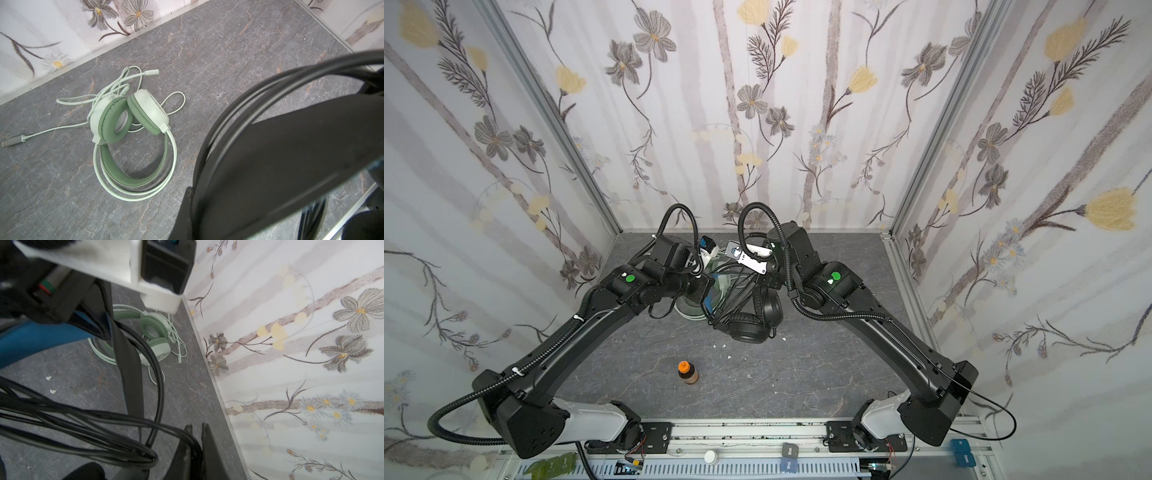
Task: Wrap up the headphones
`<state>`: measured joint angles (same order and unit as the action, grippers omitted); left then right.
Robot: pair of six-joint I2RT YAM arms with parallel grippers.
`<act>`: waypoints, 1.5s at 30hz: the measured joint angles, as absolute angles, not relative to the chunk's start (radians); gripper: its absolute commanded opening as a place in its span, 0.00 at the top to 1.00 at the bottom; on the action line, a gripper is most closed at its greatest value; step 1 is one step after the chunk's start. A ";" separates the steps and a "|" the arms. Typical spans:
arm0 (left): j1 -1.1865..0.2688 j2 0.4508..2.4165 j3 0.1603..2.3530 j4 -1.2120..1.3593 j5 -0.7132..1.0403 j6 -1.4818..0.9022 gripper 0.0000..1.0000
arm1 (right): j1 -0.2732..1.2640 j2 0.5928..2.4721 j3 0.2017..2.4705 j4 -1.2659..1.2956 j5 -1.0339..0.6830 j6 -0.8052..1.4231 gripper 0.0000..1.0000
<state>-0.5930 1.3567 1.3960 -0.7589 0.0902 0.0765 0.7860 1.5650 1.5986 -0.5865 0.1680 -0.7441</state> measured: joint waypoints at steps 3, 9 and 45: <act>-0.593 1.355 1.397 -0.755 0.090 0.075 1.00 | 0.750 1.549 1.561 -0.588 0.166 -0.771 0.89; -0.594 1.351 1.408 -0.741 0.090 0.075 1.00 | 0.711 1.500 1.487 -0.579 0.155 -0.797 0.89; -0.594 1.423 1.433 -0.897 0.039 -0.011 1.00 | 0.493 1.510 1.295 -0.362 0.311 -0.383 0.40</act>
